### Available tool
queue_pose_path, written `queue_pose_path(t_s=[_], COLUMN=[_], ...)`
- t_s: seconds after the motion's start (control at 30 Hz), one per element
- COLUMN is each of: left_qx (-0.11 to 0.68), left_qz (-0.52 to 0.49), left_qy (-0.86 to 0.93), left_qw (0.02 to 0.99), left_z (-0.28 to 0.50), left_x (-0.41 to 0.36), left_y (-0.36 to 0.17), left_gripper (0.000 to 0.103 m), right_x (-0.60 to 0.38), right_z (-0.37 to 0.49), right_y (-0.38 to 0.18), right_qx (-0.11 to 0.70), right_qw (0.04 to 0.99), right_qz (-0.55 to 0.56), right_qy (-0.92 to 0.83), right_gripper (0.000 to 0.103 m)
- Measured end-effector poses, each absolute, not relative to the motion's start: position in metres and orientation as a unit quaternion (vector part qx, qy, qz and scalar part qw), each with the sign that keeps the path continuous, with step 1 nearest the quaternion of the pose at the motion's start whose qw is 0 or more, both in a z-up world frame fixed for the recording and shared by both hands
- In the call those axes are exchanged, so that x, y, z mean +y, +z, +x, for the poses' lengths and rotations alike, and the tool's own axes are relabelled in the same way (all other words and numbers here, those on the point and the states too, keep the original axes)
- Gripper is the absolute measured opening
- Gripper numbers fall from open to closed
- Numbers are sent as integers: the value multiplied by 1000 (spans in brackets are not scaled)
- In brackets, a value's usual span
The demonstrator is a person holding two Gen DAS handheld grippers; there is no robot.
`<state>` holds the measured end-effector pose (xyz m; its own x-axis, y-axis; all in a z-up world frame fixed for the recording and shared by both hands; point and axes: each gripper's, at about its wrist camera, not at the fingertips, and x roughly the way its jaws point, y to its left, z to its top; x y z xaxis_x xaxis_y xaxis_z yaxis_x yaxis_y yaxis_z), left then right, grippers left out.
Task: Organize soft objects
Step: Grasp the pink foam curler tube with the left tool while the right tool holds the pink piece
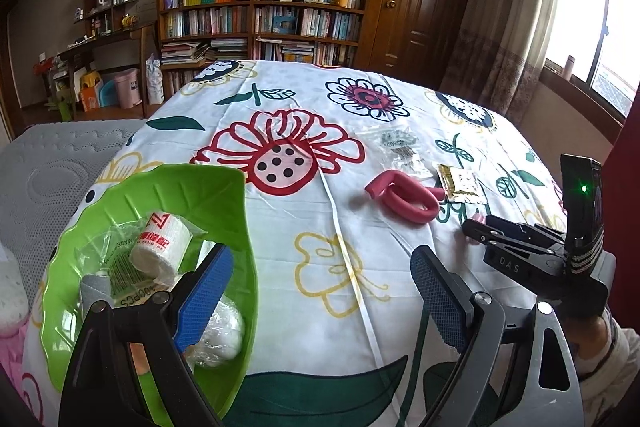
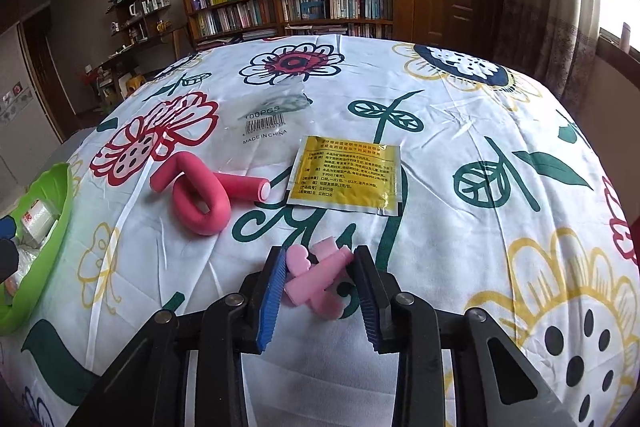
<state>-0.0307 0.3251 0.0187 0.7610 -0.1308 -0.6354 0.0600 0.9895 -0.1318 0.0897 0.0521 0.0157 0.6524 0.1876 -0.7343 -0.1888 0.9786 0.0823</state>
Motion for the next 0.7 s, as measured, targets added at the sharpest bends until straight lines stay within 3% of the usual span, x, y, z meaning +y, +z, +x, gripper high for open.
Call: queue_pose_path(t_s=[0.7], left_qx=[388], left_qz=[18], left_qy=[-107], left_qw=[915], left_z=[46], left_x=[243], left_y=[-7], left_gripper=[91], right_x=[13], right_z=[61], right_y=[26], right_qx=[377], right_qw=[916], right_qz=[75], right_qy=[116], right_gripper=[37])
